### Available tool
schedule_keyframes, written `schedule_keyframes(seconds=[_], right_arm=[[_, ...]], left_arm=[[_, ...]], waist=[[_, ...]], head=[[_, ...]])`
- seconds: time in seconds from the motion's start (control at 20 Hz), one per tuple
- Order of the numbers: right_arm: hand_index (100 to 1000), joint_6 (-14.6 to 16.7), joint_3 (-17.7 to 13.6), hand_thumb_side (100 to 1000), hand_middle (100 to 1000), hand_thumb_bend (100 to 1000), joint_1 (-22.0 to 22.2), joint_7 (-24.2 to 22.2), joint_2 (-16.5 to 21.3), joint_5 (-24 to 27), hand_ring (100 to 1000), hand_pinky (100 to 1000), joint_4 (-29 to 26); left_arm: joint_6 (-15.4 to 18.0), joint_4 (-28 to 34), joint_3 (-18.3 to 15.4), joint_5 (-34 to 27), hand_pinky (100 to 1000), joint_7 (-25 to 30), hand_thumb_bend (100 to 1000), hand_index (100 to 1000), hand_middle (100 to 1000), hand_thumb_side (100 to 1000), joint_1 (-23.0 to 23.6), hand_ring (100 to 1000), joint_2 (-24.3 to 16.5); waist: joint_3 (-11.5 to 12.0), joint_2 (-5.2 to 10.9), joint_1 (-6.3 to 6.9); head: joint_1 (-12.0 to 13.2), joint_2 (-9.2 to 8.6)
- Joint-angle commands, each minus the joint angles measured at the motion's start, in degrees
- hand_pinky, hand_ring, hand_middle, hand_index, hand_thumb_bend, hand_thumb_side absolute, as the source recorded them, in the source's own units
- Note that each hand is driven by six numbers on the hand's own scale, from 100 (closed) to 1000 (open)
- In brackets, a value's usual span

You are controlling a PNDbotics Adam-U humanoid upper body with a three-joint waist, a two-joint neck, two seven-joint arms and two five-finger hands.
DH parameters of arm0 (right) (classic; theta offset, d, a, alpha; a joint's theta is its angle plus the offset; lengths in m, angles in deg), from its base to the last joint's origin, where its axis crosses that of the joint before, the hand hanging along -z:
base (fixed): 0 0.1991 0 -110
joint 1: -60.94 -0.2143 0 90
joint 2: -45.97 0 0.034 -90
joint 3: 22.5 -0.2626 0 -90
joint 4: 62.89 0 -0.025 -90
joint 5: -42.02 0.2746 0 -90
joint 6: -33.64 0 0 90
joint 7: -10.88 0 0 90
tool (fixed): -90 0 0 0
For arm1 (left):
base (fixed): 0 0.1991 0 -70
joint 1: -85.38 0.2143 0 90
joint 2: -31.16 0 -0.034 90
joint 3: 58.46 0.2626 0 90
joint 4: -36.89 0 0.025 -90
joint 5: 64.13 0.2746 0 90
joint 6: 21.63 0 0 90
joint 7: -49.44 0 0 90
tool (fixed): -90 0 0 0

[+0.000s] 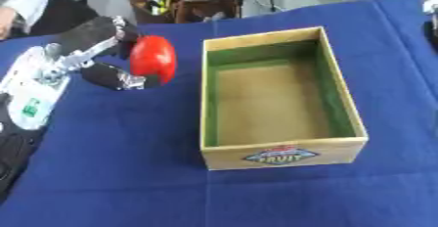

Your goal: Pick up objects on the table and place them in the box.

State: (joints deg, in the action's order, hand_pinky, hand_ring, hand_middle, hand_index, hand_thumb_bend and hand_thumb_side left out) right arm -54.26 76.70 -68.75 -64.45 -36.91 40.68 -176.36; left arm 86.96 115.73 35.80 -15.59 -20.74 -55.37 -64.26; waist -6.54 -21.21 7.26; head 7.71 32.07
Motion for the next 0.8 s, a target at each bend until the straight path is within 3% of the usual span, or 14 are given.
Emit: schedule_keyframes(seconds=[0.05, 0.8], right_arm=[[707, 0.47, -0.1, 672, 569, 100, -1.64, -0.06, 0.06, 0.36, 906, 891, -1.12], [710, 2.05, 1.46, 688, 576, 100, -5.47, -1.12, -1.35, 0.36, 897, 879, -1.12]], left_arm=[[0.3, 0.8, -0.3, -1.73, 277, -1.95, 142, 453, 264, 836, -2.12, 352, -1.49], [7.6, -5.09, 1.45, -14.7, 203, -7.88, 266, 403, 227, 756, -5.95, 322, 1.04]], waist=[[-0.31, 1.37, -0.25], [-2.85, 0.38, 0.28]], head=[[0.53, -0.72], [1.69, -1.5]])
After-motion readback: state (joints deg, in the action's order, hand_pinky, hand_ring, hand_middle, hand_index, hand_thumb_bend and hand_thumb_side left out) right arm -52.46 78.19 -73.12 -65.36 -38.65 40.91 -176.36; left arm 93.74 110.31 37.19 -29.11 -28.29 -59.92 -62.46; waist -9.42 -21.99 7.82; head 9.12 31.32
